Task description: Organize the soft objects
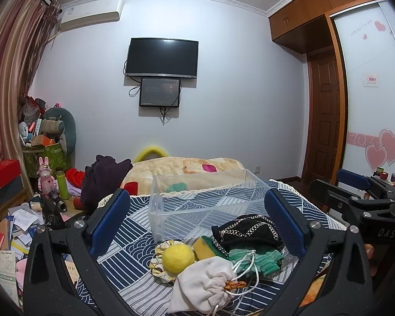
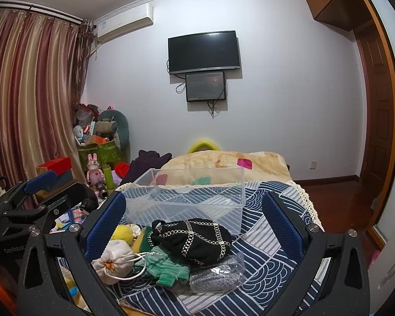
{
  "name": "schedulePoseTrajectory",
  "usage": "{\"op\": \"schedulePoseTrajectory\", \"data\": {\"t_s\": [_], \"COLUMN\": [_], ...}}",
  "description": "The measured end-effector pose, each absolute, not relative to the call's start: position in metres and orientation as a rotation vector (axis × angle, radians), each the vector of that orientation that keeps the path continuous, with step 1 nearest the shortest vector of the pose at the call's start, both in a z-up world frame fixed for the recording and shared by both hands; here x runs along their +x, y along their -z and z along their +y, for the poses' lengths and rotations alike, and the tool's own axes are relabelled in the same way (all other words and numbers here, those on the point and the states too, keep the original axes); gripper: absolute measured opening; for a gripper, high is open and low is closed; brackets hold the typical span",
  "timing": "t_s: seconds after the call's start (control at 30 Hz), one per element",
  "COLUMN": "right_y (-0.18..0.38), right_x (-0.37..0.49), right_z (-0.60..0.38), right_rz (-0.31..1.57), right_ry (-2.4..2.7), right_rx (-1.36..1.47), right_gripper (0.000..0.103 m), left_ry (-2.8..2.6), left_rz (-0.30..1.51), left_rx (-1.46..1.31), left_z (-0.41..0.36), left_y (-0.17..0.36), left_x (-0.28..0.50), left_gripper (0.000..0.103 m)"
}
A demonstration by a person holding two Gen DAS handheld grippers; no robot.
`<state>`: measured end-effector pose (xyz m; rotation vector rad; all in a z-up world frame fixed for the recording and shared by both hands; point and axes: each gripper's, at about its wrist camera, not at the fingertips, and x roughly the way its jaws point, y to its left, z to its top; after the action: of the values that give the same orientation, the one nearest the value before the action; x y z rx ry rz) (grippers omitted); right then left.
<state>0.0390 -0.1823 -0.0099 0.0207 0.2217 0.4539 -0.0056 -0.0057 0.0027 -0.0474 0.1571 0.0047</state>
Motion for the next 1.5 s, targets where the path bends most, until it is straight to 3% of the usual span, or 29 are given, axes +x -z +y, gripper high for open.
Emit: {"op": "schedulePoseTrajectory", "data": {"t_s": [0.63, 0.7, 0.77, 1.0, 1.17, 1.5], "right_y": [0.014, 0.016, 0.018, 0.033, 0.045, 0.073], "right_x": [0.040, 0.042, 0.045, 0.059, 0.068, 0.091], "right_z": [-0.181, -0.181, -0.181, -0.178, -0.172, -0.153], "right_rz": [0.229, 0.234, 0.246, 0.322, 0.378, 0.521], "right_ry": [-0.456, -0.451, -0.450, -0.462, -0.472, -0.508], "right_rx": [0.013, 0.009, 0.012, 0.011, 0.004, -0.045], "right_gripper": [0.103, 0.100, 0.090, 0.072, 0.065, 0.066], "left_ry": [0.018, 0.021, 0.020, -0.013, 0.018, 0.027], "left_rz": [0.177, 0.190, 0.219, 0.297, 0.397, 0.538], "left_rx": [-0.089, -0.105, -0.110, -0.124, -0.141, -0.143], "left_z": [0.001, 0.005, 0.009, 0.023, 0.029, 0.031], "left_y": [0.004, 0.007, 0.009, 0.026, 0.045, 0.082], "left_x": [-0.002, 0.001, 0.007, 0.024, 0.042, 0.065], "left_gripper": [0.103, 0.087, 0.077, 0.058, 0.052, 0.051]}}
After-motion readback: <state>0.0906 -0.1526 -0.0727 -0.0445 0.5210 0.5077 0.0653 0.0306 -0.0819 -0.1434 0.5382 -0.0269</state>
